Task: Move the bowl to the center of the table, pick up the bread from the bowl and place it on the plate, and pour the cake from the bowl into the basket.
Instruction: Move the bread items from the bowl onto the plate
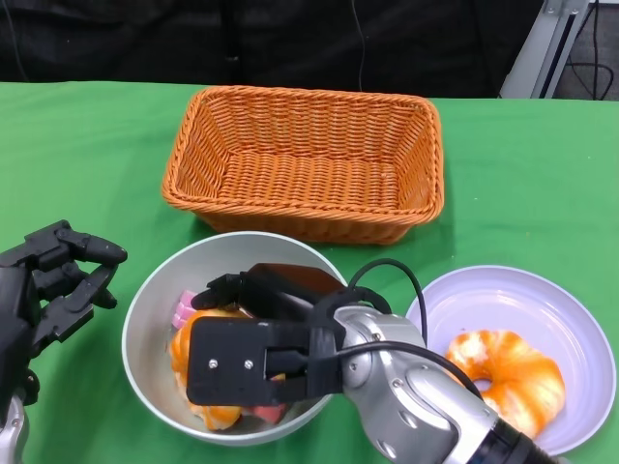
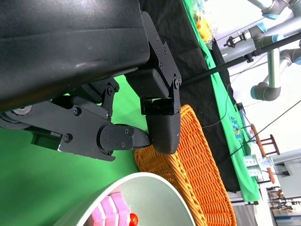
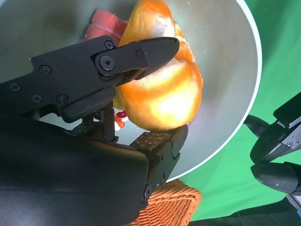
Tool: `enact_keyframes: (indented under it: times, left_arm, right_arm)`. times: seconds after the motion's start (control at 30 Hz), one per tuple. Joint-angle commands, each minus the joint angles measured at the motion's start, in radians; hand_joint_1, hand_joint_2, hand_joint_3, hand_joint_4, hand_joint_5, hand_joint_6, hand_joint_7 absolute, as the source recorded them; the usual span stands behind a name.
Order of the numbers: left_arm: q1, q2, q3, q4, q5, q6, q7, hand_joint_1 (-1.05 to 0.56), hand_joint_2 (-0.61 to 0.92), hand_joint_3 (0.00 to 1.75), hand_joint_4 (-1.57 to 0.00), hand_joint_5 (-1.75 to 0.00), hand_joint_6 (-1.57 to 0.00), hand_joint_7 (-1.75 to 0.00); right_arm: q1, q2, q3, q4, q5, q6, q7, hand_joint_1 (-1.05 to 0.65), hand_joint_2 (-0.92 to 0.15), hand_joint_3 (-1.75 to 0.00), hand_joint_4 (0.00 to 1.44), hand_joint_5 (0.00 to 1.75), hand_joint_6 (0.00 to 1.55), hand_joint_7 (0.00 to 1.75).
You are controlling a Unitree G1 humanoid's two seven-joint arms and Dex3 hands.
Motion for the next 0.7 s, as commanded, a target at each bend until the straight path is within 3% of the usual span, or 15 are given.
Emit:
enact_keyframes:
  times: [0.03,0.27,0.43,0.7]
  left_arm:
    - [-0.003,0.014,0.003,-0.006,-0.008,0.000,0.006,-0.20,0.89,0.33,-0.82,-1.39,-0.88,-0.99]
    - [-0.002,0.017,-0.001,-0.003,0.002,-0.006,0.015,-0.23,0.89,0.32,-0.81,-1.45,-0.89,-0.98]
    - [-0.007,0.015,0.002,-0.003,-0.013,0.007,-0.007,-0.26,0.89,0.31,-0.87,-1.54,-0.90,-0.98]
    - [-0.008,0.015,0.008,0.000,-0.027,0.005,-0.032,-0.27,0.91,0.28,-0.87,-1.52,-0.91,-0.96]
  right_arm:
    - [0.013,-0.014,-0.017,-0.032,0.006,-0.015,-0.007,-0.39,-0.92,-0.13,0.72,1.26,0.97,0.05]
    - [0.040,-0.025,-0.033,-0.081,0.004,-0.044,-0.047,-0.40,-0.92,-0.08,0.80,1.22,1.05,0.07]
    - [0.078,-0.056,-0.053,-0.175,-0.008,-0.110,-0.098,-0.36,-0.92,-0.09,0.79,1.50,1.08,0.09]
    - [0.104,-0.065,-0.079,-0.286,-0.004,-0.085,-0.083,-0.33,-0.92,-0.09,0.74,1.41,1.08,0.08]
